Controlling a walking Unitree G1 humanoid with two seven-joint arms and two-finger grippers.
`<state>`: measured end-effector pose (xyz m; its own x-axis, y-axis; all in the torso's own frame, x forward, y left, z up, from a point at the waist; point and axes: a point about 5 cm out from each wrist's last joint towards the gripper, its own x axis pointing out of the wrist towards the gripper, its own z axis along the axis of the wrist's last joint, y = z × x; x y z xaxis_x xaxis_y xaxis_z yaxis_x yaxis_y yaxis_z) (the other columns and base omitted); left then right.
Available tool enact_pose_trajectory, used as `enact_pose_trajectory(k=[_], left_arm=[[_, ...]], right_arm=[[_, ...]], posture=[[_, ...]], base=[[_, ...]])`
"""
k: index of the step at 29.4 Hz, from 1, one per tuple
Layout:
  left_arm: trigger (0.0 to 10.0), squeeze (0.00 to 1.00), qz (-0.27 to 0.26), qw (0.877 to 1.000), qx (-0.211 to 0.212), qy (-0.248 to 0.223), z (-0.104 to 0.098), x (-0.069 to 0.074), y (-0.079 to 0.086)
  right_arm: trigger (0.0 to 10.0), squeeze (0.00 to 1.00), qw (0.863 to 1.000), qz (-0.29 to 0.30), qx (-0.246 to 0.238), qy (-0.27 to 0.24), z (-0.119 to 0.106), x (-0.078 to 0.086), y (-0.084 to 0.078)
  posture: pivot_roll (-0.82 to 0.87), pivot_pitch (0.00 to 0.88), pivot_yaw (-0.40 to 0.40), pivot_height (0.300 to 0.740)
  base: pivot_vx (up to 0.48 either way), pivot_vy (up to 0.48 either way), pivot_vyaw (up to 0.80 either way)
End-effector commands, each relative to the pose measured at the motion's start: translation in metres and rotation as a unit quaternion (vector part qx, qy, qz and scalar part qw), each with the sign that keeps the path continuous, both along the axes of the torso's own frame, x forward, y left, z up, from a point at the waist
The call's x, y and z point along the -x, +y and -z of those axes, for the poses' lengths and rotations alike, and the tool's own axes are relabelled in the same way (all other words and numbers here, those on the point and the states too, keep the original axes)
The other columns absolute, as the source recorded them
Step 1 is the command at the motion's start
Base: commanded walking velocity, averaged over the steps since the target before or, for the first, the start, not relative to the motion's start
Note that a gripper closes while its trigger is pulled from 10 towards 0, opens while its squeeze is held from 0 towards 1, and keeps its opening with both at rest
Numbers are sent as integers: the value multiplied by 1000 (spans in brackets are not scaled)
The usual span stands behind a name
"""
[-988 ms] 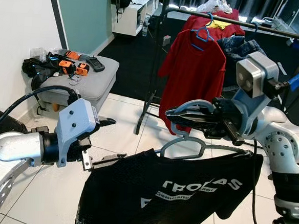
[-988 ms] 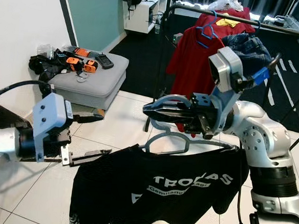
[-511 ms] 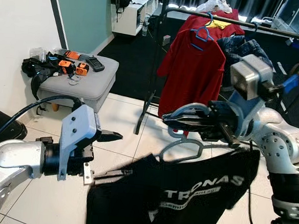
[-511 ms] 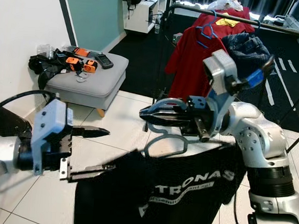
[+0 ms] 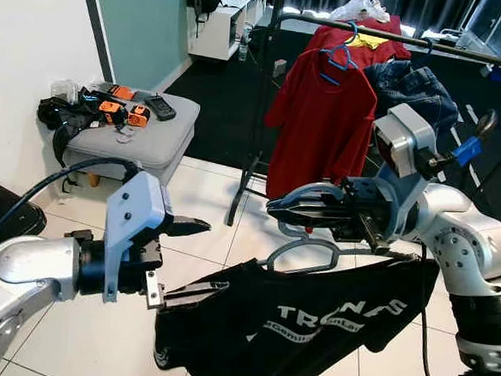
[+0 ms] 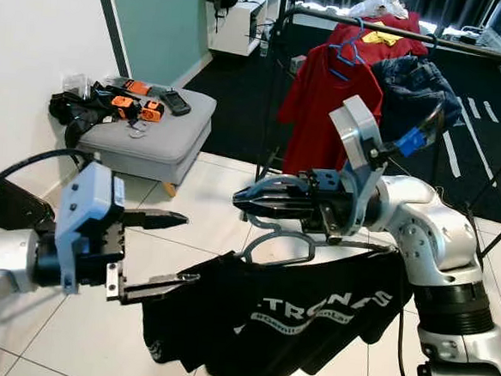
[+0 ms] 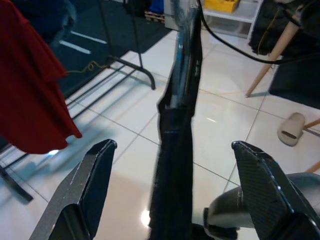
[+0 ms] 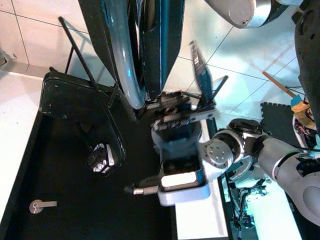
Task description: Hang hanger
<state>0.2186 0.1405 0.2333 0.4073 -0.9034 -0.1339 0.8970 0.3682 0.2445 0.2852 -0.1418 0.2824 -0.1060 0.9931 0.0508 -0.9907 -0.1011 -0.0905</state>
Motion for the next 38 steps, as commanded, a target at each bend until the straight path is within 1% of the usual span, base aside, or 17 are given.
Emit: enact_pose_trajectory(k=[1, 3, 5, 6, 8, 10, 13, 14, 15, 16, 24, 38], left_arm=[[10000, 0, 17, 1000, -10, 12, 9, 3, -15], [10000, 0, 17, 1000, -10, 12, 9, 3, -15], [10000, 0, 20, 999, -15, 24, 21, 2, -26], [10000, 0, 17, 999, -15, 28, 25, 1, -29], [10000, 0, 17, 999, -15, 28, 25, 1, -29], [10000, 0, 3, 999, -21, 29, 30, -2, -30], [10000, 0, -6, 999, -24, 28, 32, -4, -30], [549, 0, -19, 999, -28, 26, 33, -8, -30], [549, 0, -19, 999, -28, 26, 33, -8, -30], [0, 0, -32, 999, -32, 24, 34, -11, -29], [0, 0, -50, 997, -47, 24, 39, -15, -26], [0, 0, -62, 996, -53, 21, 41, -17, -22]], right_arm=[[0, 0, 1000, -7, -11, -20, -8, 2, 2], [0, 0, 1000, -7, -11, -20, -8, 2, 2], [0, 0, 1000, -7, -18, -24, -11, 2, 3], [0, 0, 999, -7, -20, -26, -12, 2, 3], [0, 0, 999, -7, -20, -26, -12, 2, 3], [0, 0, 999, -8, -23, -27, -13, 2, 3], [0, 0, 999, -8, -24, -27, -13, 2, 3], [0, 0, 999, -9, -25, -27, -13, 2, 3], [0, 0, 999, -9, -25, -27, -13, 2, 3], [0, 0, 999, -9, -26, -27, -13, 2, 3], [0, 0, 999, -9, -30, -27, -14, 2, 3], [0, 0, 999, -8, -29, -27, -12, 1, 4]], posture=[[-40, 67, -44, 740], [-40, 67, -44, 740], [-42, 68, -42, 740], [-42, 68, -42, 740], [-42, 68, -42, 740], [-38, 67, -41, 740], [-38, 67, -41, 740], [-38, 67, -39, 740], [-38, 67, -39, 740], [-37, 65, -40, 740], [-38, 64, -39, 740], [-34, 60, -41, 740]], base=[[0, 0, 0], [0, 0, 0], [0, 0, 0], [0, 0, 0], [0, 0, 0], [0, 0, 0], [0, 0, 0], [0, 0, 0], [0, 0, 0], [0, 0, 0], [0, 0, 0], [0, 0, 0]])
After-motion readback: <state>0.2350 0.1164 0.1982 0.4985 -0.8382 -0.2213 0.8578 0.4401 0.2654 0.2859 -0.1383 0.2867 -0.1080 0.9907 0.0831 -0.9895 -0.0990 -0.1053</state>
